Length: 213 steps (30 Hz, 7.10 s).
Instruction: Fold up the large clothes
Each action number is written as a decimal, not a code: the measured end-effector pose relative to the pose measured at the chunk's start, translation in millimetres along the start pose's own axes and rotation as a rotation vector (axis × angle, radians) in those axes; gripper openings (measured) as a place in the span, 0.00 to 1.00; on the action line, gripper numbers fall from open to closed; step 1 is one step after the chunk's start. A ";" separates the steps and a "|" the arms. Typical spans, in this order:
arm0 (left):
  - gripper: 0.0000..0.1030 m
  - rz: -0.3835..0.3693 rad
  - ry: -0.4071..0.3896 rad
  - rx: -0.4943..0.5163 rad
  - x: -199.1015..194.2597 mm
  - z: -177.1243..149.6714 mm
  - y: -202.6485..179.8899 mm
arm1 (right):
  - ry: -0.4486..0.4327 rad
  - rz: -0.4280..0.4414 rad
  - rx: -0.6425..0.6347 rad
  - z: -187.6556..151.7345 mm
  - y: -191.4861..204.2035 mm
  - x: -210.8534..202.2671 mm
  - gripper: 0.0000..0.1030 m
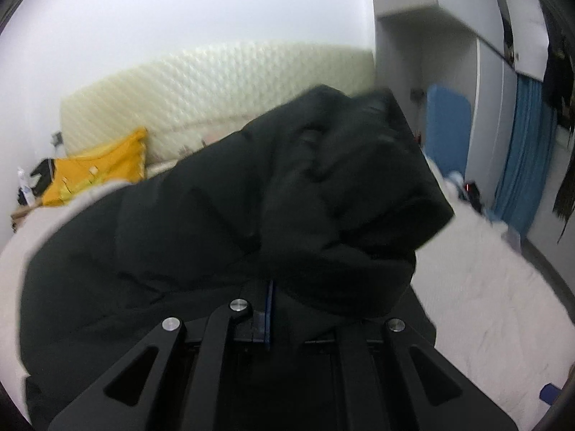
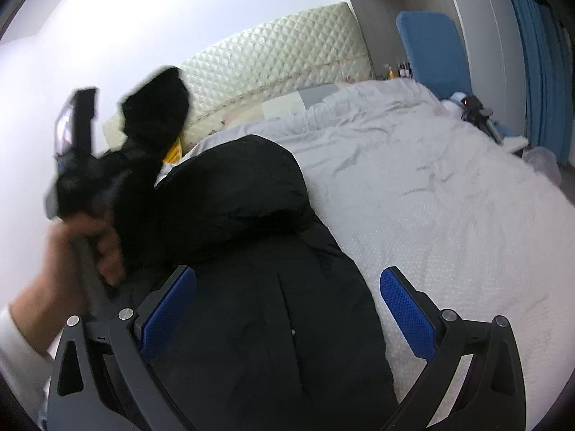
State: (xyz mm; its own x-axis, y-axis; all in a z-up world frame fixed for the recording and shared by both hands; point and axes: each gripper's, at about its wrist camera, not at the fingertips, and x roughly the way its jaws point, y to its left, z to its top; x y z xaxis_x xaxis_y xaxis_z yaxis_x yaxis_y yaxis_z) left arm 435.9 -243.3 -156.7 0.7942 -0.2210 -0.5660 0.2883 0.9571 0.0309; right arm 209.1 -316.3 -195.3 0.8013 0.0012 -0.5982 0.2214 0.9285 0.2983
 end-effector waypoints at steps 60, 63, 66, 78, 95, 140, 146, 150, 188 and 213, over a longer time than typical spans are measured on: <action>1.00 0.149 0.135 -0.171 88.2 -57.0 297.3 | 0.065 0.113 -0.362 78.9 166.3 256.3 0.59; 1.00 0.149 0.146 -0.163 104.4 -60.2 298.9 | 0.064 0.112 -0.353 75.7 164.5 270.3 0.59; 1.00 0.157 0.155 -0.159 117.0 -61.5 297.8 | 0.070 0.101 -0.352 73.2 162.2 279.9 0.59; 1.00 0.174 0.104 -0.152 58.8 -52.7 293.6 | 0.107 0.148 -0.322 85.2 157.3 230.0 0.59; 1.00 0.269 0.271 -0.098 5.9 -133.8 335.3 | 0.204 -0.002 -0.303 47.8 38.9 180.2 0.75; 1.00 0.359 0.111 -0.310 -57.2 -102.0 367.7 | 0.025 -0.013 -0.250 77.2 41.4 136.0 0.79; 1.00 0.295 0.023 -0.325 -127.8 -77.7 339.4 | -0.072 0.054 -0.259 93.5 73.0 57.1 0.79; 1.00 0.261 -0.028 -0.326 -172.1 -63.0 322.4 | -0.131 0.094 -0.271 103.0 96.9 5.4 0.79; 1.00 0.138 0.148 -0.270 -314.9 -181.9 291.9 | 0.170 0.108 -0.231 -27.4 77.0 -108.0 0.80; 1.00 -0.123 0.756 -0.741 -126.0 -296.6 412.0 | 0.652 0.102 0.322 -72.6 -73.8 22.2 0.81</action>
State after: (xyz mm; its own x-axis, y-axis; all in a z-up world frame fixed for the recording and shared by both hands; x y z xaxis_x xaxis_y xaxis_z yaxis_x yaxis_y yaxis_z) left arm 295.9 234.5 -317.1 0.1704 -0.3940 -0.9032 -0.2554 0.8676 -0.4267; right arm 170.2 -357.8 -284.6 0.3556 0.3955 -0.8468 0.3963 0.7568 0.5198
